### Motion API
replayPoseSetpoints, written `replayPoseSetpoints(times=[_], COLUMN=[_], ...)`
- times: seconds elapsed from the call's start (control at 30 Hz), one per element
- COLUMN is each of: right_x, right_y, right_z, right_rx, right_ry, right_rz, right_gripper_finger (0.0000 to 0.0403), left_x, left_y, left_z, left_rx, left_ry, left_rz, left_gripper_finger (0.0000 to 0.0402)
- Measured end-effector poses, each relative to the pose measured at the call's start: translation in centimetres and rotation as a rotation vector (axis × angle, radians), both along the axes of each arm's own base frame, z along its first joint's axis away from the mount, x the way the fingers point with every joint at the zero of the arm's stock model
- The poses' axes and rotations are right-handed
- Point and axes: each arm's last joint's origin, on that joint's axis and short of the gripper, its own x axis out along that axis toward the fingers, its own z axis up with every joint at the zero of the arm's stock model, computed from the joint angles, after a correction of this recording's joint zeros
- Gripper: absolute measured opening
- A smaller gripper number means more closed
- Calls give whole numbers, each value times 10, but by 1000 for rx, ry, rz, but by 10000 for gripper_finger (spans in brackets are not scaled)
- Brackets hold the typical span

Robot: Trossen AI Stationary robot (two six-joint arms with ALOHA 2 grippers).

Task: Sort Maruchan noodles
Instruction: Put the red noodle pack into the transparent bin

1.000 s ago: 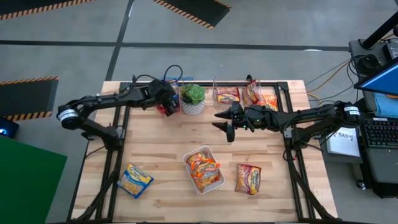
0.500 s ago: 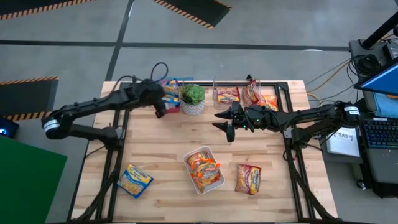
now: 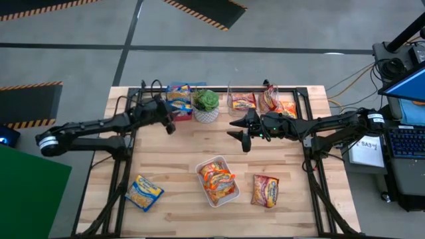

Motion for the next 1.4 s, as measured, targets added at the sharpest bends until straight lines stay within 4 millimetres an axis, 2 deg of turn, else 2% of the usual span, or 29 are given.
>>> replayPoseSetpoints(times=[0.07, 0.17, 0.27, 0.37, 0.57, 0.7, 0.93, 1.13, 1.27, 1.4], right_x=[0, 0, 0, 0, -5, -9, -19, -26, -24, -20], right_y=[0, -4, -9, -6, 22, 49, 101, 150, 161, 159], right_z=[0, 0, 2, 3, 5, -4, -36, -60, -77, -89], right_rx=[23, 156, 325, 453, 709, 826, 854, 700, 632, 517], right_ry=[-4, -9, 105, 292, 693, 948, 1264, 1349, 1378, 1334], right_rz=[-7, -38, -43, -28, -1, -46, -5, 165, 89, -22], right_gripper_finger=[226, 226, 226, 225, 210, 189, 128, 51, 15, 9], left_x=[0, 1, 3, 5, 7, 9, 11, 11, 11, 12], left_y=[-1, -6, -11, -16, -29, -34, -37, -41, -44, -46], left_z=[0, 6, 15, 22, 30, 34, 51, 59, 60, 61], left_rx=[-11, -45, -78, -101, -104, -98, -111, -151, -162, -169], left_ry=[-26, -73, -134, -174, -221, -239, -297, -291, -297, -302], left_rz=[1, -67, -132, -176, -247, -277, -289, -291, -304, -312], left_gripper_finger=[57, 42, 39, 38, 38, 38, 38, 38, 38, 38])
